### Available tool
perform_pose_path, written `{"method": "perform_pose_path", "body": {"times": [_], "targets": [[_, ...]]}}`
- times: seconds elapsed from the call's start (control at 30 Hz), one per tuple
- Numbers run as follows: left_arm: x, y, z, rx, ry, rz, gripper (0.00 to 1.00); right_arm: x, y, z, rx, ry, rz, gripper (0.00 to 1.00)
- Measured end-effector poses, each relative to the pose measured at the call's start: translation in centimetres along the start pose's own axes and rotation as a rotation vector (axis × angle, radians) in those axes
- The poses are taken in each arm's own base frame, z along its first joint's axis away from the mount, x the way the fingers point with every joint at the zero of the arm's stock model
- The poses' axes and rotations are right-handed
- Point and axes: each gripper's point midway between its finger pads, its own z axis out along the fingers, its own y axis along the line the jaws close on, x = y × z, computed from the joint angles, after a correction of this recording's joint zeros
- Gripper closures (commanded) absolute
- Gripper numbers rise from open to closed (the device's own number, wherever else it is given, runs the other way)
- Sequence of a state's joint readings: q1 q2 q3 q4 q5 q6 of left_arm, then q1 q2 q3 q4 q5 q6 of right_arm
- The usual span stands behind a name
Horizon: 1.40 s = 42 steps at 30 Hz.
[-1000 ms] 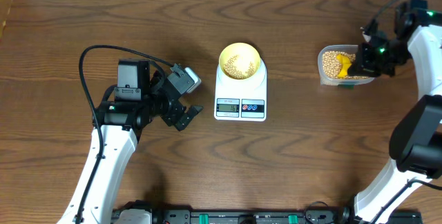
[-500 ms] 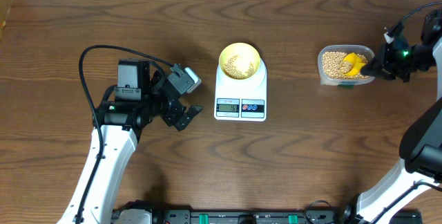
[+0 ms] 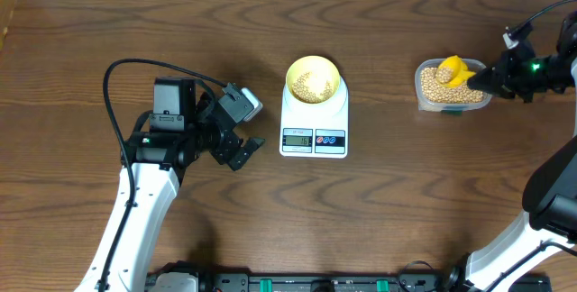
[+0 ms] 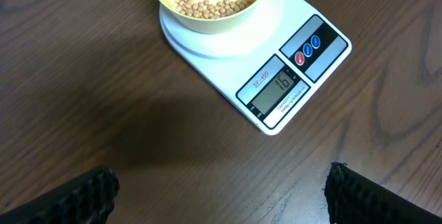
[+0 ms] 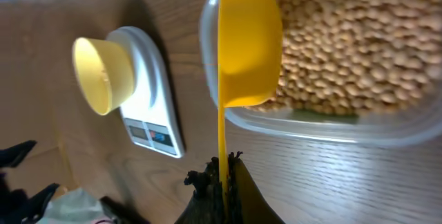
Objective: Scoop item into bowl and weigh 50g on scale
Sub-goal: 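Dip the scoop into the soybeans again with the right gripper, then lift the filled scoop and move it left over the bowl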
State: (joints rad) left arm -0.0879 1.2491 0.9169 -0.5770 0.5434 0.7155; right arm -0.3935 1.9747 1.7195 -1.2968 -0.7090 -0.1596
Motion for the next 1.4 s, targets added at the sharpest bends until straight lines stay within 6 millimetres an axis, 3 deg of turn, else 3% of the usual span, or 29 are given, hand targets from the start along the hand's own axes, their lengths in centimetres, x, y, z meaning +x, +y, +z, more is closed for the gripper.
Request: {"method": "perform_pose_path", "body": {"times": [0.3, 0.7, 1.07, 1.4], "targets": [[0.0, 0.0, 0.0, 0.0, 0.0, 0.0, 0.02, -1.2, 3.6, 0.4, -0.168, -0.049, -0.073, 0.99], [0.0, 0.0, 0.0, 0.0, 0.0, 0.0, 0.02, -0.9, 11.8, 5.3, -0.279, 0.003, -0.25, 0.99], [0.0, 0.0, 0.0, 0.0, 0.0, 0.0, 0.02, 0.9, 18.4, 9.4, -0.341, 0.059, -0.34, 0.99], [0.0, 0.0, 0.0, 0.0, 0.0, 0.0, 0.02, 4.0, 21.4, 12.8, -0.282, 0.131, -0.406, 0.99]]}}
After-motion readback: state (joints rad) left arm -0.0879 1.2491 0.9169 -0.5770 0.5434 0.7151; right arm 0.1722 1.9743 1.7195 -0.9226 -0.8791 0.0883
